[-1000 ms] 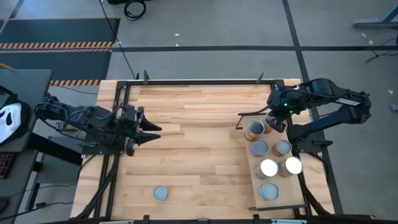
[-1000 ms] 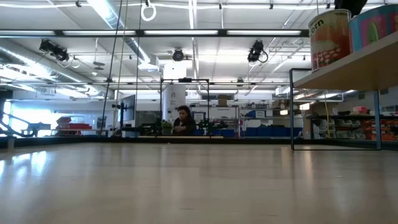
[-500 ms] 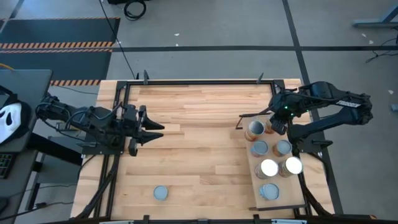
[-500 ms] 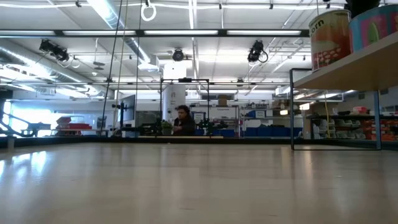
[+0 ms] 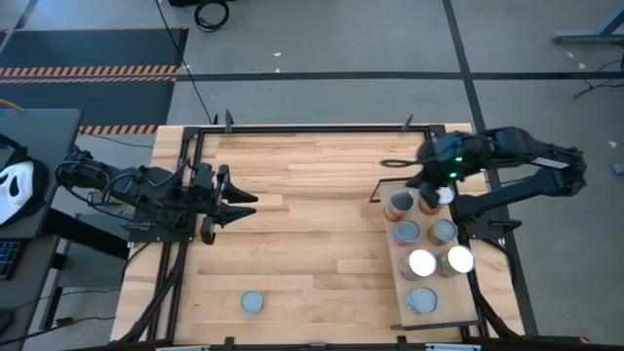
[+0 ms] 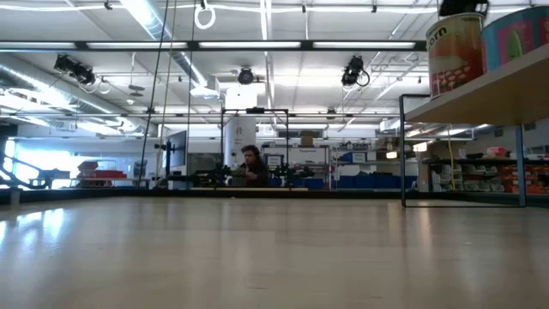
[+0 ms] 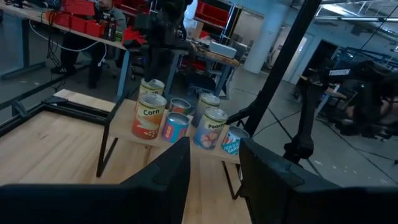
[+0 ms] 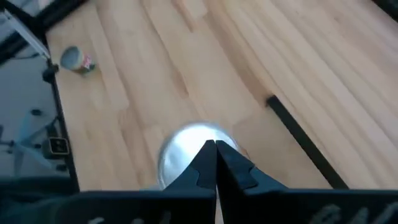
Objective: Pick and place cans onto a shelf
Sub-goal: Adjust the cans on the shelf
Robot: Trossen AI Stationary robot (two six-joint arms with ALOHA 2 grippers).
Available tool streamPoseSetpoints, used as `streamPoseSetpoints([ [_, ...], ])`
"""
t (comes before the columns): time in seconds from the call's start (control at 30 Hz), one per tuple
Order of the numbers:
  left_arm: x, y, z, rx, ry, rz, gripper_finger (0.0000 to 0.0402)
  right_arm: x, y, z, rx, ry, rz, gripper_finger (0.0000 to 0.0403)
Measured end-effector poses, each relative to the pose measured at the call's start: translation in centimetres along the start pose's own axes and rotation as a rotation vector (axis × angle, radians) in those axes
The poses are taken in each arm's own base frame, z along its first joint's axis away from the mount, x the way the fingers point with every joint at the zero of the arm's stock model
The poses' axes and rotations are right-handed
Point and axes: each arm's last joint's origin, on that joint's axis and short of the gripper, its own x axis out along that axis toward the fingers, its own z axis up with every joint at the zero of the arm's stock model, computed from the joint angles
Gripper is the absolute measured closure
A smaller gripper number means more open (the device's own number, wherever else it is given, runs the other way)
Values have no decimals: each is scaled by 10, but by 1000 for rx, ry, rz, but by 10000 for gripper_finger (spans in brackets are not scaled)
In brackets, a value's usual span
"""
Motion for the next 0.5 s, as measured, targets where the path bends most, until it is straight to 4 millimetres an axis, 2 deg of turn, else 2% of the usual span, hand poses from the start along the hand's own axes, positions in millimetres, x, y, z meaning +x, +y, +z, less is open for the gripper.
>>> streamPoseSetpoints([
  [0.2, 0, 0, 0, -4, -1, 0, 258, 37, 8, 8, -99, 225, -44, 400],
  [0.33, 0, 0, 0, -4, -1, -1, 257, 42, 9, 9, -119, 263, -35, 400],
  [0.5, 0, 0, 0, -4, -1, -1, 257, 32, 1, 1, -87, 277, -140, 400],
])
